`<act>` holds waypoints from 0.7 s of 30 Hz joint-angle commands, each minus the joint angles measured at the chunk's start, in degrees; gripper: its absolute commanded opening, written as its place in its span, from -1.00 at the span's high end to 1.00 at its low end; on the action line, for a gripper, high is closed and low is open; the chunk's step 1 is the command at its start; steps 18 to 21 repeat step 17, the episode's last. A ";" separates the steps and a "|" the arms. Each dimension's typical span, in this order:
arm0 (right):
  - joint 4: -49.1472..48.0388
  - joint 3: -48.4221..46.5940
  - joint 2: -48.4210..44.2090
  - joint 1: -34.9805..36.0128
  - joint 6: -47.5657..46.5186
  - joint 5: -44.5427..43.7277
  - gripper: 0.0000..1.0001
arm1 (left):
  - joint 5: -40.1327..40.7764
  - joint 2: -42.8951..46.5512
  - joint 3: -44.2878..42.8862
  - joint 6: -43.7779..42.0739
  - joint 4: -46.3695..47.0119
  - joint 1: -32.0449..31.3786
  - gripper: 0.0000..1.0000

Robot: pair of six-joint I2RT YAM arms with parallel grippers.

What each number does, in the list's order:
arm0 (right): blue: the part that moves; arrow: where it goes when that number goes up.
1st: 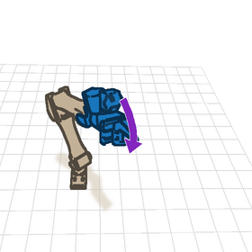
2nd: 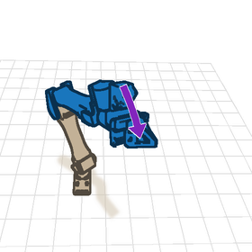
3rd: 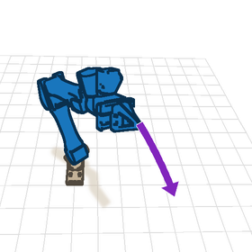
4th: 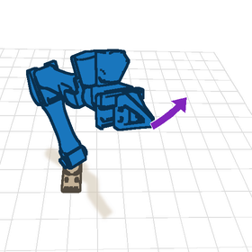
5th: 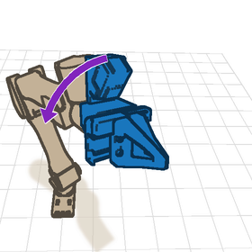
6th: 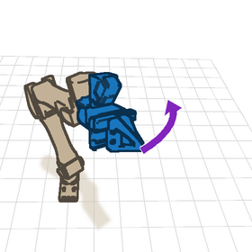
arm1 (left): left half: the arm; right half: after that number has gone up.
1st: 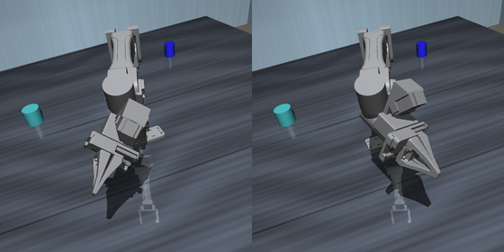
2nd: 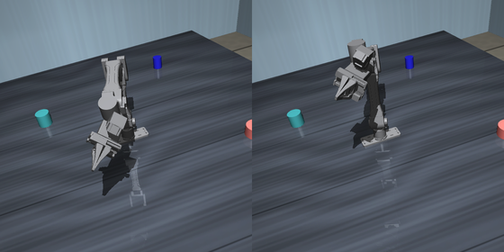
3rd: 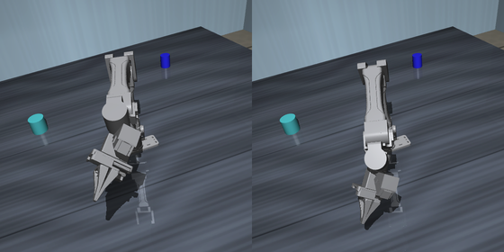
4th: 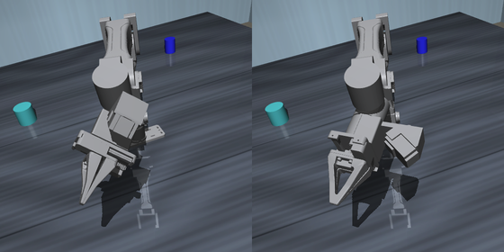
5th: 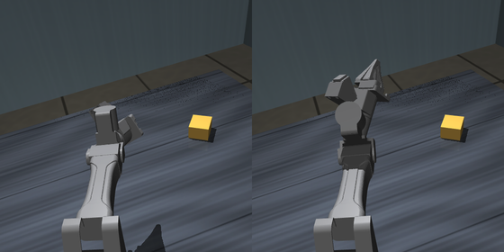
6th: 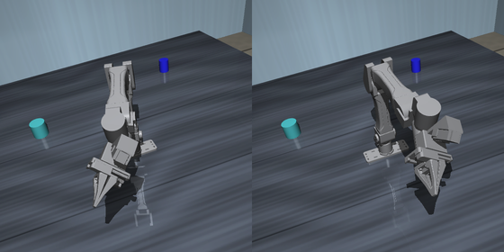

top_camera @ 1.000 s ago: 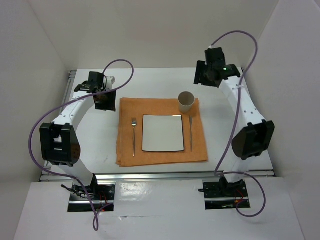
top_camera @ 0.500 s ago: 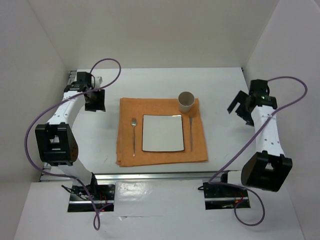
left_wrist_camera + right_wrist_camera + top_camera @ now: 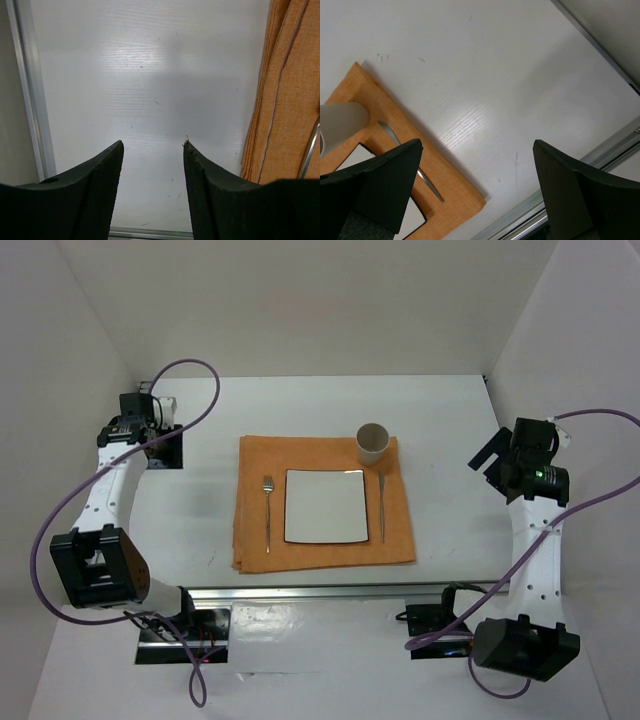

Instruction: Set the dinner table for one person

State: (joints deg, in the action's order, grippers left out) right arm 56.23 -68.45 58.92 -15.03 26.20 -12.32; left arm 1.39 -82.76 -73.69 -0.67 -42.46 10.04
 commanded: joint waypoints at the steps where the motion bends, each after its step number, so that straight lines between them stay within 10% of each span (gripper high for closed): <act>1: 0.73 -0.46 -1.25 0.17 0.96 0.54 -1.00 | 0.46 1.46 1.09 -1.35 -0.26 0.15 -0.17; 21: 1.25 -0.46 -1.87 0.17 0.96 2.74 -1.00 | -0.07 3.13 0.04 -1.35 -1.93 0.15 -0.17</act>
